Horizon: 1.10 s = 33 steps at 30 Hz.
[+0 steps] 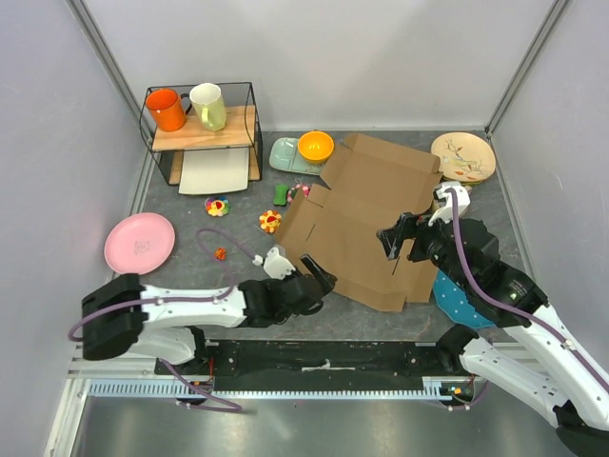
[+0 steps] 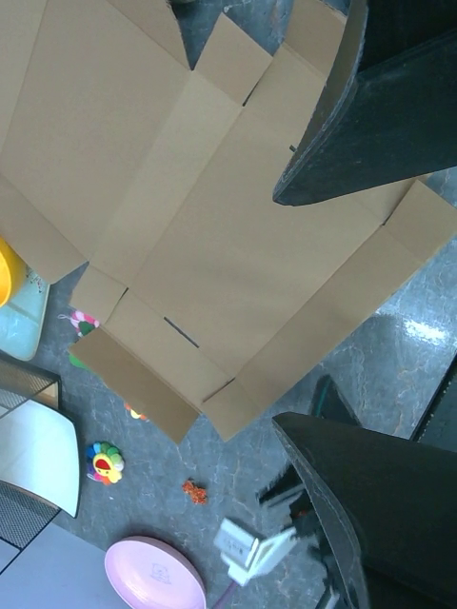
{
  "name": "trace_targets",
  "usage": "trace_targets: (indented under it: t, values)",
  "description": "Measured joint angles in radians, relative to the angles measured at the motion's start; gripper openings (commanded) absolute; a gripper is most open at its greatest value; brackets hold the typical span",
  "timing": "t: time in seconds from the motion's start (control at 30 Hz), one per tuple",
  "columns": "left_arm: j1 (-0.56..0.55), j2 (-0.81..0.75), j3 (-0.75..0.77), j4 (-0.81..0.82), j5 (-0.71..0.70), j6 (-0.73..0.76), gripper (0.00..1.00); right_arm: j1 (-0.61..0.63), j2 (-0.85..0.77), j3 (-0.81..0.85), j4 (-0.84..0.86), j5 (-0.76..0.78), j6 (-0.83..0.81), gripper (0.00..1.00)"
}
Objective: Fold the paper box
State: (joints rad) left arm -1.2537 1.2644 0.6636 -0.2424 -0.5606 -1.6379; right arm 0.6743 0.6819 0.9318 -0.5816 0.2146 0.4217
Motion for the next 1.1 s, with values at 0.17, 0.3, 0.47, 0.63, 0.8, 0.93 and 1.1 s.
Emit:
trace_targets:
  t: [0.17, 0.3, 0.47, 0.63, 0.8, 0.93, 1.1]
  values:
    - [-0.003, 0.148, -0.043, 0.147, -0.019, -0.127, 0.97, 0.0, -0.016, -0.008, 0.0, 0.0, 0.006, 0.98]
    - [-0.003, 0.188, -0.101, 0.273, -0.042, -0.201, 0.89, 0.0, -0.03, -0.008, -0.002, 0.0, 0.005, 0.98]
    - [-0.003, 0.263, -0.122, 0.437, -0.077, -0.217, 0.7, 0.0, -0.029, -0.008, -0.003, 0.0, 0.004, 0.98]
    - [0.005, 0.336, -0.131, 0.568, -0.089, -0.217, 0.51, 0.0, -0.022, -0.008, -0.006, 0.0, 0.001, 0.98]
    - [0.015, 0.375, -0.153, 0.65, -0.088, -0.214, 0.36, 0.0, -0.022, -0.009, -0.011, 0.0, 0.002, 0.98]
    - [0.027, 0.405, -0.17, 0.705, -0.085, -0.204, 0.12, 0.0, -0.027, -0.016, -0.011, -0.001, 0.006, 0.98]
    - [0.043, 0.417, -0.186, 0.8, -0.08, -0.163, 0.02, 0.0, -0.035, -0.023, -0.028, -0.004, 0.013, 0.98]
